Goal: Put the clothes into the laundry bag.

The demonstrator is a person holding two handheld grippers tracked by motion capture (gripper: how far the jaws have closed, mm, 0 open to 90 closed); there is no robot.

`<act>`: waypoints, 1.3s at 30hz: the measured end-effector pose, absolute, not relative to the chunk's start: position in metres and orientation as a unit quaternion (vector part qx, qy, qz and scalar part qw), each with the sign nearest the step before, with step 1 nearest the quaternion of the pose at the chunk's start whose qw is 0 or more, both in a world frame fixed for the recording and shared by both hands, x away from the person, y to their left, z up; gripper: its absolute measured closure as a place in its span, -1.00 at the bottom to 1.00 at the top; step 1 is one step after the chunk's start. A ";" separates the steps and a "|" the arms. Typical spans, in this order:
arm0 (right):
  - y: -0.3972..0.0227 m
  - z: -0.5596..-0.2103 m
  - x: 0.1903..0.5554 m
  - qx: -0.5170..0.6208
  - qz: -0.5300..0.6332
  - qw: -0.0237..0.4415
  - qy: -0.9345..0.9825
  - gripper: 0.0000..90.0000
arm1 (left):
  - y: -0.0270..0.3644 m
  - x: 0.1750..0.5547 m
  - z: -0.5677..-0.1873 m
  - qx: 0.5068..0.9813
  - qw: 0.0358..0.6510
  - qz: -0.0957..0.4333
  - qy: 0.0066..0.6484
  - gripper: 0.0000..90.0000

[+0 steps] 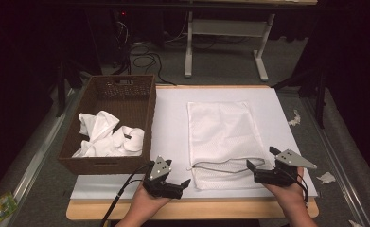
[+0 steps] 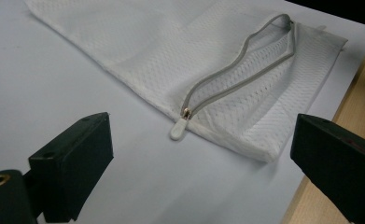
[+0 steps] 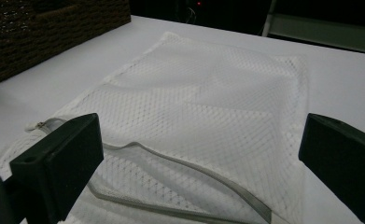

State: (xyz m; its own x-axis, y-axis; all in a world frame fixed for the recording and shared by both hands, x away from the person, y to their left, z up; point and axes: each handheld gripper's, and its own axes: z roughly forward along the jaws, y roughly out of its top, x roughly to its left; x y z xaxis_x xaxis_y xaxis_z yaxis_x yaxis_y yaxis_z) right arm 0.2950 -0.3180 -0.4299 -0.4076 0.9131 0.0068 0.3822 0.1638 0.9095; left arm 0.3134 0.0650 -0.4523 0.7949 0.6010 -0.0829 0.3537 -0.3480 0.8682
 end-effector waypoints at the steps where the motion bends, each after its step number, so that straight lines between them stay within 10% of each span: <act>1: -0.319 -0.430 0.294 0.458 0.456 0.293 0.704 -0.99 | 0.064 0.314 -0.452 0.811 0.491 0.128 0.293 -0.87; 39: -0.359 -0.431 0.265 0.496 0.445 0.321 0.673 -0.98 | 0.011 0.320 -0.473 0.850 0.453 0.077 0.257 -0.38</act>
